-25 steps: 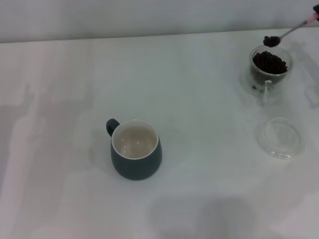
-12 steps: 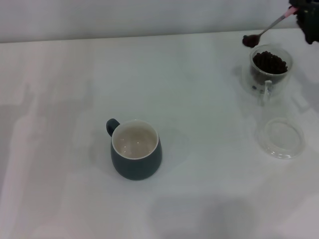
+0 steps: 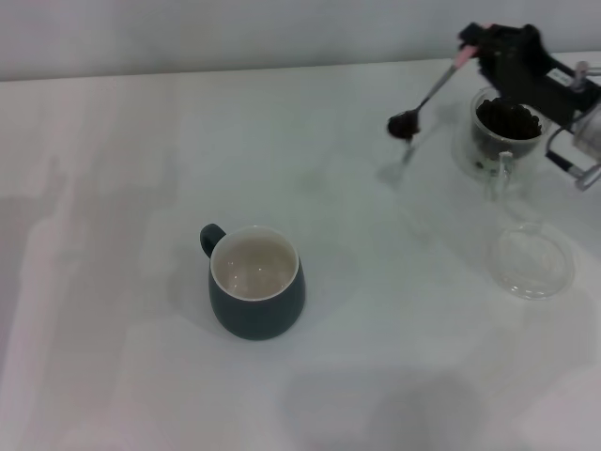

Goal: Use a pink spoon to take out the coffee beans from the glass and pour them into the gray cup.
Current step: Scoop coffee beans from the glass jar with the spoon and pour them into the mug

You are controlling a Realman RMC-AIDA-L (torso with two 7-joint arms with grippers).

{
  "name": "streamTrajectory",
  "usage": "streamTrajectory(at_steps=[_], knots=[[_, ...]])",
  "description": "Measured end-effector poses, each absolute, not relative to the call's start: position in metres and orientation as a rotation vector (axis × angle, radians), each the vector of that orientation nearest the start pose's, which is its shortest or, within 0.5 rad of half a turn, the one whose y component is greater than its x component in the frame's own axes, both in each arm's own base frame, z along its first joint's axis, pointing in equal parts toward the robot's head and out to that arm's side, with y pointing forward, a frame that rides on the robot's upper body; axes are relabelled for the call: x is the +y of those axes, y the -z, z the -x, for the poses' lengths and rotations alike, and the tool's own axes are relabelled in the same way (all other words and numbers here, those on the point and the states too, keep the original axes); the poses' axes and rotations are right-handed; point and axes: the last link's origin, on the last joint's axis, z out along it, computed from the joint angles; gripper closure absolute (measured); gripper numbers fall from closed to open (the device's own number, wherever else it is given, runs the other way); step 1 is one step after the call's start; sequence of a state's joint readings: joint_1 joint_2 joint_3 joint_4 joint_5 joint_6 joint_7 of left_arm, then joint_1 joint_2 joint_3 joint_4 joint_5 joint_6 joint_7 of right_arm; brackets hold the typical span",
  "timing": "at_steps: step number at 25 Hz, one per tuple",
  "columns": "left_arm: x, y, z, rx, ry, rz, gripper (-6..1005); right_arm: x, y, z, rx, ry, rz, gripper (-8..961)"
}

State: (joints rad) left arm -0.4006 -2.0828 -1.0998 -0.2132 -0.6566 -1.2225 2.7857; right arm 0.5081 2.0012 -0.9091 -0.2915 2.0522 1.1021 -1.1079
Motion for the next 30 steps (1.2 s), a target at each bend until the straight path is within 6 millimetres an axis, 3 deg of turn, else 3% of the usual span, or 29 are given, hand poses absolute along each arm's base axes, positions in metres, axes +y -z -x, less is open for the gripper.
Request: streamTrajectory(at_steps=[15, 30], knots=[[0.327, 0.0, 0.323, -0.673, 0.936, 1.463, 107, 0.378, 0.019, -0.266, 1.881, -1.295, 1.811, 751], [0.328, 0.0, 0.323, -0.671, 0.935, 1.463, 107, 0.38, 0.039, -0.234, 1.868, -1.223, 2.022, 739]])
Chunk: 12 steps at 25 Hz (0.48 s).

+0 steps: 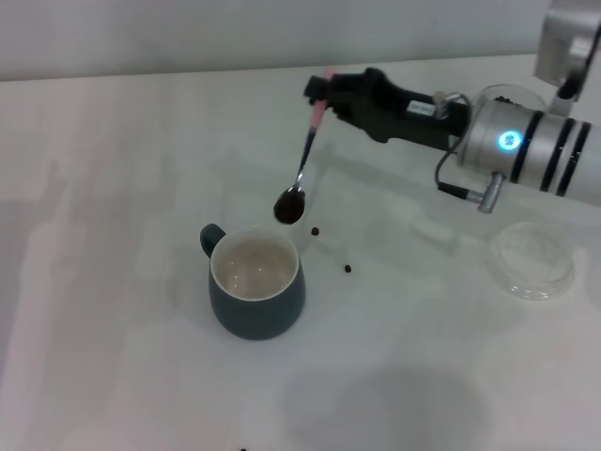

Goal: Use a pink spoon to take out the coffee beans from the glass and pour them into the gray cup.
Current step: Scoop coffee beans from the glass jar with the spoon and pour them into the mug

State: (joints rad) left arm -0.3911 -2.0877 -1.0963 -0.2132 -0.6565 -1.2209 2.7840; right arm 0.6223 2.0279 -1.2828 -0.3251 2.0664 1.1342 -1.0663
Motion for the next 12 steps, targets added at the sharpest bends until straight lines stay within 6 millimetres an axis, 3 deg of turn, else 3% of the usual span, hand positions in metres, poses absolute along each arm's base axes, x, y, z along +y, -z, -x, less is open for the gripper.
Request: streamTrajectory(at_steps=[12], knots=[[0.327, 0.0, 0.322, -0.672, 0.937, 1.467, 106, 0.379, 0.057, -0.208, 1.746, -1.112, 2.225, 730]])
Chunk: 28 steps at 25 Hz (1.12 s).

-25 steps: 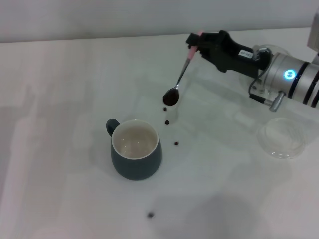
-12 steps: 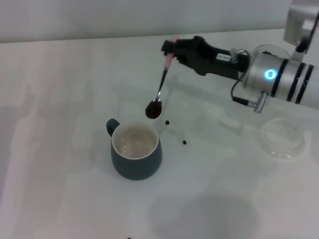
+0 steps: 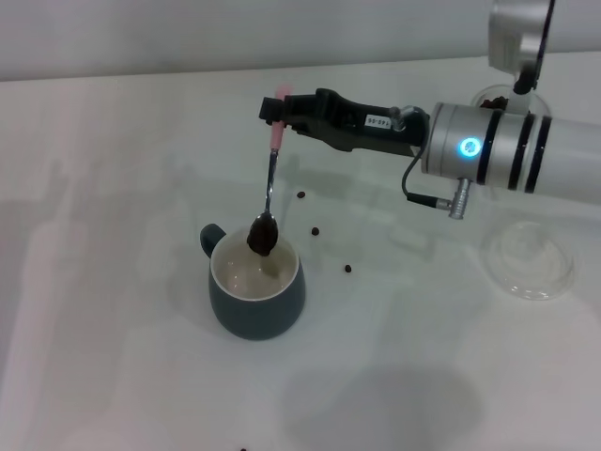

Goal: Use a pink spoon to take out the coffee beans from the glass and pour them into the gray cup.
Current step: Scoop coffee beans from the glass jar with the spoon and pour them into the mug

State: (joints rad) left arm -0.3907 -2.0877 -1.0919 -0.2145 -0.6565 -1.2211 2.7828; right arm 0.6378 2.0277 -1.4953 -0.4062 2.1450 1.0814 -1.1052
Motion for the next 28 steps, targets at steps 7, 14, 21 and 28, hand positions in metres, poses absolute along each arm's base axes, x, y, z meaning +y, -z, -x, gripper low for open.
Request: streamTrajectory(at_steps=[7, 14, 21, 28], knots=[[0.325, 0.0, 0.325, -0.678, 0.932, 1.463, 107, 0.379, 0.058, -0.208, 1.618, -1.105, 2.256, 724], [0.325, 0.0, 0.325, -0.679, 0.93, 1.463, 107, 0.372, 0.059, -0.215, 1.466, -1.113, 2.279, 719], [0.326, 0.0, 0.324, -0.676, 0.934, 1.465, 106, 0.369, 0.06, -0.21, 1.302, -1.094, 2.352, 713], [0.326, 0.0, 0.325, -0.678, 0.933, 1.461, 106, 0.359, 0.064, -0.193, 1.074, -1.107, 2.461, 707]])
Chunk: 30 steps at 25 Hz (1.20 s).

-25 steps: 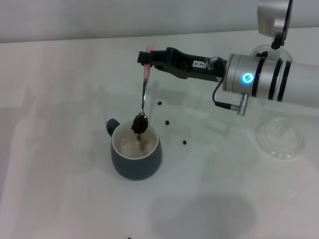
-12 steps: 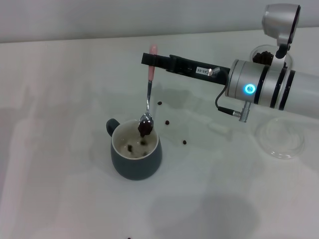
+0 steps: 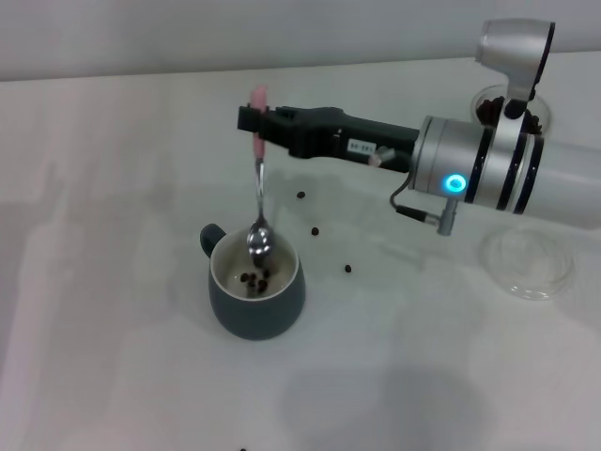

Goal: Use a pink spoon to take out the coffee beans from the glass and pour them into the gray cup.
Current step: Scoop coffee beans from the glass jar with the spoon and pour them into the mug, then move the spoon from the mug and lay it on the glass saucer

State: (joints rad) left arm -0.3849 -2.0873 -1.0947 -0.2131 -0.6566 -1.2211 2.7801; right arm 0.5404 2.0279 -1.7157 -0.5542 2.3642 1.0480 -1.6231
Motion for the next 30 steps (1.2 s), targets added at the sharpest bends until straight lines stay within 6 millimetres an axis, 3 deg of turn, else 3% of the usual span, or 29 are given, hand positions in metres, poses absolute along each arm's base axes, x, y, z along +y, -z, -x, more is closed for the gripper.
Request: streamTrajectory(at_steps=[3, 8, 13, 20, 30], knots=[[0.325, -0.001, 0.326, -0.679, 0.931, 1.459, 106, 0.354, 0.066, -0.187, 0.987, -1.115, 2.493, 705], [0.325, -0.001, 0.326, -0.68, 0.931, 1.456, 107, 0.355, 0.062, -0.187, 0.997, -1.15, 2.46, 701], [0.325, -0.002, 0.327, -0.679, 0.93, 1.456, 107, 0.365, 0.036, -0.197, 1.033, -1.272, 2.337, 697], [0.325, -0.002, 0.327, -0.678, 0.929, 1.456, 107, 0.368, -0.023, -0.243, 1.156, -1.471, 2.066, 692], [0.324, -0.004, 0.331, -0.683, 0.917, 1.444, 107, 0.352, -0.093, -0.314, 1.192, -1.285, 2.001, 684]])
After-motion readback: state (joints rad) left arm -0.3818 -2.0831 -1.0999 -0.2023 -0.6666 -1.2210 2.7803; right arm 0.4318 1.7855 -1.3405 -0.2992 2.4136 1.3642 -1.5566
